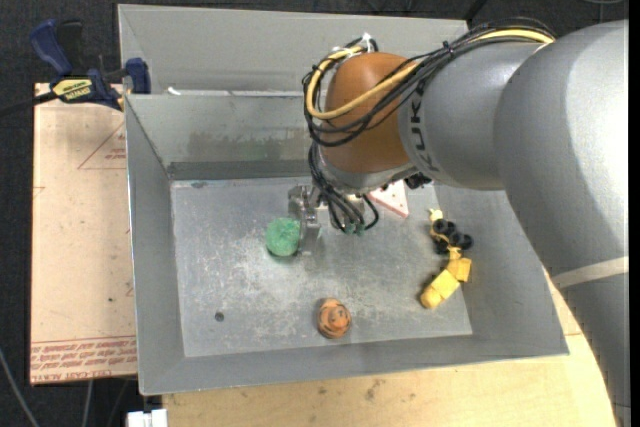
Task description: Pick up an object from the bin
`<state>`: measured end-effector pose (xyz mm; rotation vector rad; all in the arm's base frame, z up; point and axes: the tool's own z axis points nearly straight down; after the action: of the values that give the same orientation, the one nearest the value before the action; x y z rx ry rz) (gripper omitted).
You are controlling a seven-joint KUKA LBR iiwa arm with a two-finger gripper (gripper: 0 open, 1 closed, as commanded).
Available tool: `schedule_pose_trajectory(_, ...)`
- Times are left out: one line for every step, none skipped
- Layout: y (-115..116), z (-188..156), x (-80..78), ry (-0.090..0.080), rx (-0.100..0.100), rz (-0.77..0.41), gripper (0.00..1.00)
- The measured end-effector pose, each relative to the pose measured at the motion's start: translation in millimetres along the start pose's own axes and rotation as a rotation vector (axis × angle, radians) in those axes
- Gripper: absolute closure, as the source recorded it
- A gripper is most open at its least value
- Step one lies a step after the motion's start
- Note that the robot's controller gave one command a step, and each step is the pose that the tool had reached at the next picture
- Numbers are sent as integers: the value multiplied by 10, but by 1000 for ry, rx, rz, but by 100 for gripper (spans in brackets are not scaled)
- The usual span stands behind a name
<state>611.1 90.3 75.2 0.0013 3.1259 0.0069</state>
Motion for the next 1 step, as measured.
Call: schedule_pose_trajectory(0, 0, 0, 0, 0, 0, 100)
